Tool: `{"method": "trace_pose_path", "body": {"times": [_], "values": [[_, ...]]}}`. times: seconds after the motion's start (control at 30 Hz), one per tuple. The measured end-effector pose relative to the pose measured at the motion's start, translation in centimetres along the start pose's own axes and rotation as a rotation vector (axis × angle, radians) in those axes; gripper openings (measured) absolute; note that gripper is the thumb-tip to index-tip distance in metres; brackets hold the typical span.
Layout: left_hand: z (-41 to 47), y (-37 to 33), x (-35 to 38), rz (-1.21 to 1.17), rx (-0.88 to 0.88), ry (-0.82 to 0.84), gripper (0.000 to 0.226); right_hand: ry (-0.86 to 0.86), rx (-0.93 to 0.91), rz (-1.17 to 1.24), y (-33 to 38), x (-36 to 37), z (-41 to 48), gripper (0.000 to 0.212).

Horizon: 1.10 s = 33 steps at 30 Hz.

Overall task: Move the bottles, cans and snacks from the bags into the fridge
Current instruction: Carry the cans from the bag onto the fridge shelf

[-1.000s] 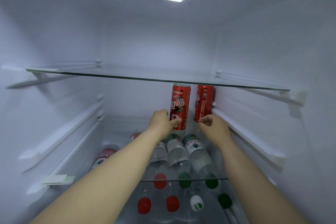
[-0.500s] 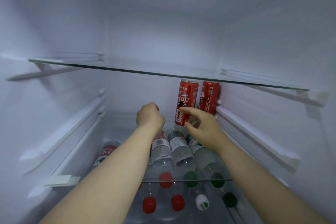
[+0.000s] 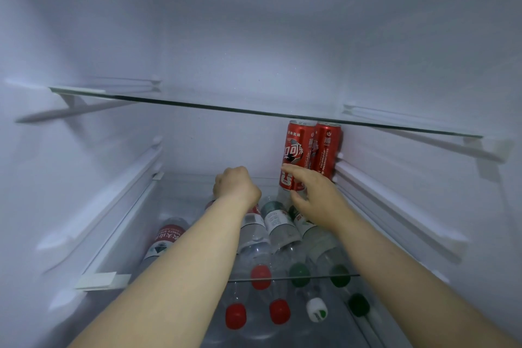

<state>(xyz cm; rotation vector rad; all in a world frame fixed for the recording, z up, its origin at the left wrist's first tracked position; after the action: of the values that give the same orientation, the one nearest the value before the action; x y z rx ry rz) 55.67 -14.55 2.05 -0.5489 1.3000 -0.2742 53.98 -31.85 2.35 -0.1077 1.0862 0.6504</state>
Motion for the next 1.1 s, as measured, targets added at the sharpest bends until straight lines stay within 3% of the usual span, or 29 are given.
{"method": "trace_pose_path", "body": {"times": [0.53, 0.77, 1.1], "values": [[-0.5, -0.3, 0.0, 0.036, 0.024, 0.020, 0.041, 0.156, 0.119, 0.049, -1.7, 0.4, 0.3, 0.066], [-1.2, -0.6, -0.4, 0.052, 0.048, 0.053, 0.044, 0.051, 0.177, 0.145, -1.4, -0.5, -0.1, 0.055], [-6.8, -3.7, -2.2, -0.225, 0.310, 0.215, 0.043, 0.020, 0.284, -0.042, 0.7, -5.9, -4.0, 0.044]]}}
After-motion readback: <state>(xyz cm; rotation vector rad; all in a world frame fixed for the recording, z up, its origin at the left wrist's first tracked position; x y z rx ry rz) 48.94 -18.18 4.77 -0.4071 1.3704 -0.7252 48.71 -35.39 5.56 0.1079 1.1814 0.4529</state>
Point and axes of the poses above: each hand's wrist, its own z-axis towards the middle knuckle, its own x-axis out of the palm, y = z × x, the point moved 2 cm from there along z, towards the middle knuckle, and after that the axes turned 3 degrees about y, right-handed, at the moved point
